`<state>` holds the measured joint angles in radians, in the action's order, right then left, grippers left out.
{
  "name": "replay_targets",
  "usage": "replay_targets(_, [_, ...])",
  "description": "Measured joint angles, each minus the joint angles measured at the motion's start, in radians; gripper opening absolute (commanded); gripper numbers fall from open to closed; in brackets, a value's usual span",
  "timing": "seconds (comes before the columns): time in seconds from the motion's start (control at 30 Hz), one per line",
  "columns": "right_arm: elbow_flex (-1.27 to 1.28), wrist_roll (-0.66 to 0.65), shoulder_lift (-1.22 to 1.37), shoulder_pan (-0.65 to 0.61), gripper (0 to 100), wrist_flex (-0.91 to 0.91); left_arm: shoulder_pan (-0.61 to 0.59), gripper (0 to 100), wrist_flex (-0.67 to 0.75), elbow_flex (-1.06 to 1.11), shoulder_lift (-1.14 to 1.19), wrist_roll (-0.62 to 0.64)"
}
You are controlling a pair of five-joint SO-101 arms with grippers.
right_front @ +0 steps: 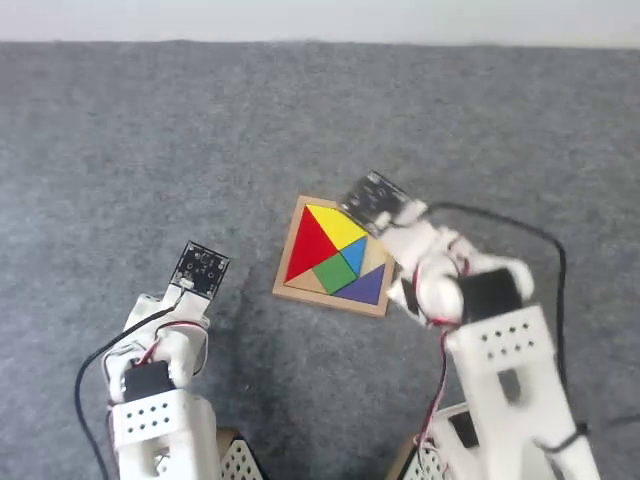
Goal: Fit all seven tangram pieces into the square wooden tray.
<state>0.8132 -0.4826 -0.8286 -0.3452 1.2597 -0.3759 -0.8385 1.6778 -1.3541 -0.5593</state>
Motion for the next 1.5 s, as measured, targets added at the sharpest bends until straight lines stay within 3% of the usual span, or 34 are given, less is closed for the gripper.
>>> replay_targets(0.17, [0.348,0.244,-0.049,0.132,2.4,-0.354,0.000,1,0.000,0.000,0.000,0.000])
replay_targets(0.3, [0.476,0.290,-0.049,0.239,5.2,-0.522,0.000,1,0.000,0.000,0.000,0.000])
replay_targets(1.5, [0.488,0.313,-0.055,0.258,5.5,-0.568,0.000,1,0.000,0.000,0.000,0.000])
